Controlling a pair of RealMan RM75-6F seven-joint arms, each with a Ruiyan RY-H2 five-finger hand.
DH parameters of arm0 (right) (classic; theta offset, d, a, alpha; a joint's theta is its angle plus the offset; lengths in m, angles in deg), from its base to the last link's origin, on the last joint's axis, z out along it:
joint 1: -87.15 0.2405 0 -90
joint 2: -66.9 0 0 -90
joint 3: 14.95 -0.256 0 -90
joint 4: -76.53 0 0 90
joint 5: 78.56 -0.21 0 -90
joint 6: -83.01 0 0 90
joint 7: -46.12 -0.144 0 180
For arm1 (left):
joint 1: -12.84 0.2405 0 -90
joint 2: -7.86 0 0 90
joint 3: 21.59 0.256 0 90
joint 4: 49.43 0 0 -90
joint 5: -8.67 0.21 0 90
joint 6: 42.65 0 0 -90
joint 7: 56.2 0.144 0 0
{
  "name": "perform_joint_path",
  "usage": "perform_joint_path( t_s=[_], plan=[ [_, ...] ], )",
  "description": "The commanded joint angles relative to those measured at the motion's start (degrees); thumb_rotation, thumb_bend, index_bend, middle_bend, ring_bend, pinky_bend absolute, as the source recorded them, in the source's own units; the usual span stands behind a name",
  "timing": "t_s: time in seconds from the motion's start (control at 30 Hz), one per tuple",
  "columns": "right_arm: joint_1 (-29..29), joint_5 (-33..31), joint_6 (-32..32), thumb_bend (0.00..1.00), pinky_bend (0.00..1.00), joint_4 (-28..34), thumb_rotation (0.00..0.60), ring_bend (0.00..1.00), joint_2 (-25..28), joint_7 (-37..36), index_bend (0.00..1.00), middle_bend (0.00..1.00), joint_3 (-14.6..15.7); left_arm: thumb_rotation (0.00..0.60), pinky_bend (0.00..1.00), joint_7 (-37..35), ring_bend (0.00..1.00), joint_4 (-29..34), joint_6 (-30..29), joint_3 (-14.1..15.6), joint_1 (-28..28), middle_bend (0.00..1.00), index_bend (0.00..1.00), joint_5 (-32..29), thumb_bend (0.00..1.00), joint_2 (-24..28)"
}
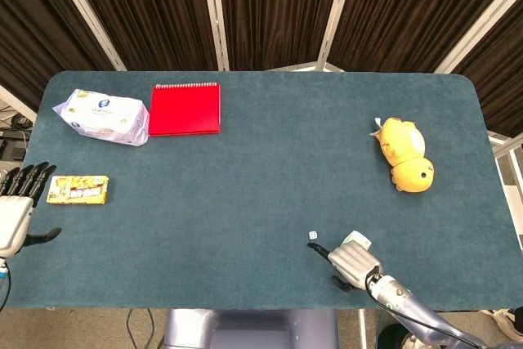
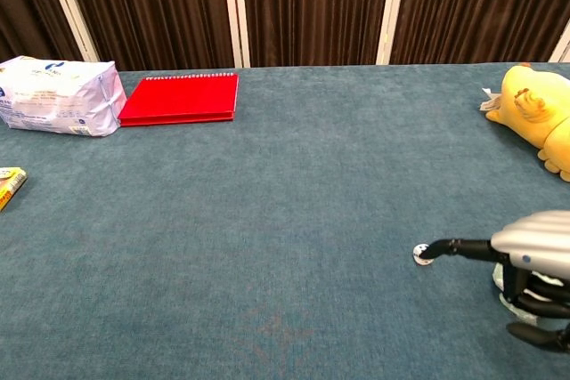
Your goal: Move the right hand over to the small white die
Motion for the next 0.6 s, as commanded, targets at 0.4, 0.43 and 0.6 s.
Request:
perform_joint_path(
  t_s=[0.4,0.43,0.6],
  plan=[
    [-14.8,12.4,-31.8,0.18,0.34,-3.0,0.600,0.39,8.8,-16.1,0.04,0.48,-1.5,0.600,0.00,-2.6,0.00,-0.5,-2.0,1.6,1.9,0.00,0.00,2.7,0.00,0.6],
    [-16.0,12.3,-34.0,0.09,0.19,-3.9,0.600,0.25,9.0,-17.5,0.02,0.35,-1.8,0.600,0.00,-3.0,0.00,-0.6,-2.2,1.8,2.2,0.00,0.00,2.9,0.00,0.6],
    [-20.4,12.1,-40.6,0.00,0.00,-8.1,0.600,0.00,8.9,-17.3,0.00,0.00,-2.5,0.600,0.00,-4.9,0.00,-1.3,-4.4,2.5,3.1,0.00,0.00,6.0,0.00,0.2]
  ],
)
